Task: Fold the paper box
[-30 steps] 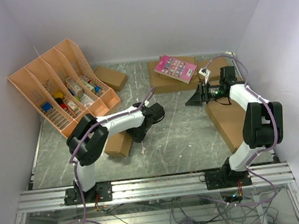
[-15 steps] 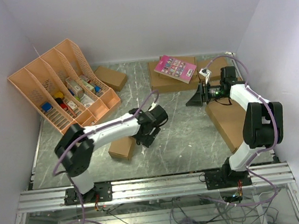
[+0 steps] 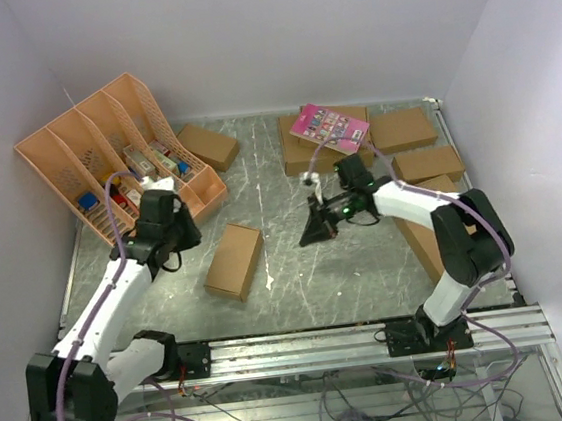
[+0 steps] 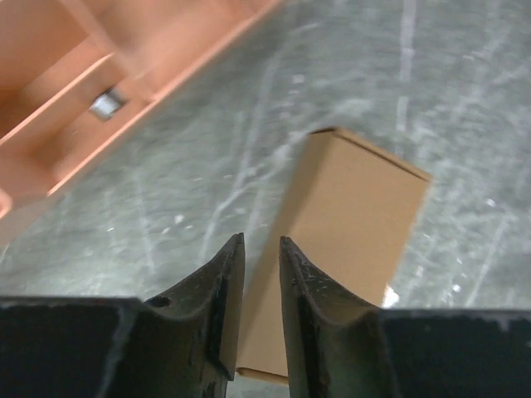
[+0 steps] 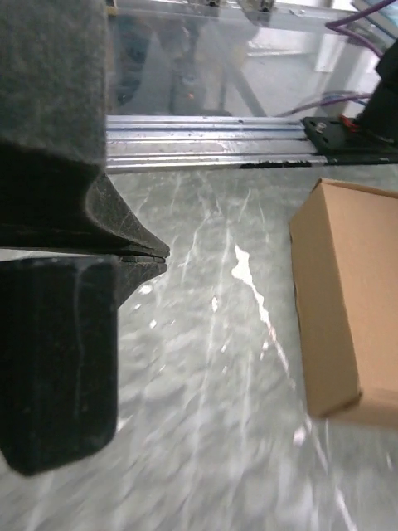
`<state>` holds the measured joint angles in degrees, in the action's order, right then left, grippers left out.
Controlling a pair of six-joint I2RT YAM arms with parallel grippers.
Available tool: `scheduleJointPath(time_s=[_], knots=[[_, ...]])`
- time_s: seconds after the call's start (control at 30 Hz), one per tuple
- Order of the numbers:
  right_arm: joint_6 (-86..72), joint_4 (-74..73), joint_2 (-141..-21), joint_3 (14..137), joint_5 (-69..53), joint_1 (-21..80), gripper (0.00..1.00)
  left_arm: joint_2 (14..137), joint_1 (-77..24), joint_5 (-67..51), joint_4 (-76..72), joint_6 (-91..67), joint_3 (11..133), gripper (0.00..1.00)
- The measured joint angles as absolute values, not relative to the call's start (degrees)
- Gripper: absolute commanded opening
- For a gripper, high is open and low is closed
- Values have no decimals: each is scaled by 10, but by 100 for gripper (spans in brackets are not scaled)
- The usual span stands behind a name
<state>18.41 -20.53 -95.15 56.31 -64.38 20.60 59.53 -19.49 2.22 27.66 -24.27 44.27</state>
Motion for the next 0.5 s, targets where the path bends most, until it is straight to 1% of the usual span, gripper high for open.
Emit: scheduleJointPath(time_s=[0.03,0.13,0.23,0.3,0.5], knots=[[158,-178,-959,556,-633,236,0,591,-161,7,268,-250,422,30],[72,-81,-980,532,-594,304,0,606,-110,-9,261,-271,396,28],[-37,15,-1009,514,-543,361,0,640,-98,-14,235,-298,390,24],[-93,54,-1034,514,-512,383,0,663,-97,-20,201,-319,376,21],[-207,114,-1095,516,-432,422,0,737,-96,-59,133,-370,303,20]])
